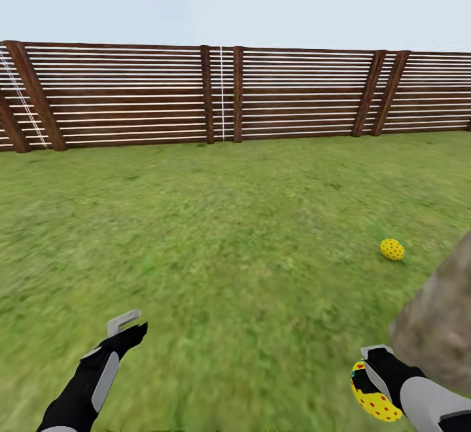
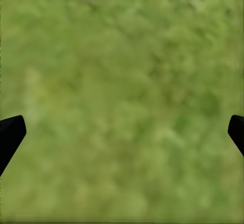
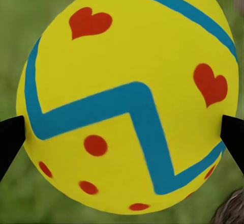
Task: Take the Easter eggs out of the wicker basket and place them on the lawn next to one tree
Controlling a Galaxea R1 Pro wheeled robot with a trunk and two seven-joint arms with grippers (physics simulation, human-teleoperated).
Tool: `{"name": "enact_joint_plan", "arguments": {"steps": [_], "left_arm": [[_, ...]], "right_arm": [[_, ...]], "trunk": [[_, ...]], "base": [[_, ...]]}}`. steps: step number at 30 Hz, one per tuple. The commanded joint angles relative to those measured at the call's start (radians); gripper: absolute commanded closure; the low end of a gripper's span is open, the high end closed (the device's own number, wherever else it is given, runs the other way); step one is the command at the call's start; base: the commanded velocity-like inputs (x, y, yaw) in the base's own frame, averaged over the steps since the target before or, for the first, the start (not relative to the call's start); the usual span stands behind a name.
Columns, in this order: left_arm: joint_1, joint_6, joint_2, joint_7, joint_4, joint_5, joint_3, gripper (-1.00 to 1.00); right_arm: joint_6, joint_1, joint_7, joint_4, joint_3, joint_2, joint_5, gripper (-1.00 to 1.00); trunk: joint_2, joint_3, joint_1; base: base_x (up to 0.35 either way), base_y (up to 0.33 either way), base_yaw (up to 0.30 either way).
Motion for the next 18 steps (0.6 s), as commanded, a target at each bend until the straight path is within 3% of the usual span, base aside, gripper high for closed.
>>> {"name": "enact_joint_plan", "arguments": {"steps": [1, 18], "left_arm": [[0.0, 0.005, 0.0, 0.006, -0.002, 0.011, 0.0, -1.0], [0.0, 0.006, 0.0, 0.006, -0.003, 0.011, 0.001, -1.0]], "right_arm": [[0.006, 0.0, -0.004, -0.002, 0.007, 0.0, -0.009, 1.0], [0.006, 0.0, -0.003, 0.005, 0.005, 0.007, -0.011, 1.0]], "trunk": [[-0.001, -0.005, 0.0], [-0.005, -0.071, 0.008]], "base": [[0.0, 0.0, 0.0], [0.0, 0.0, 0.0]]}}
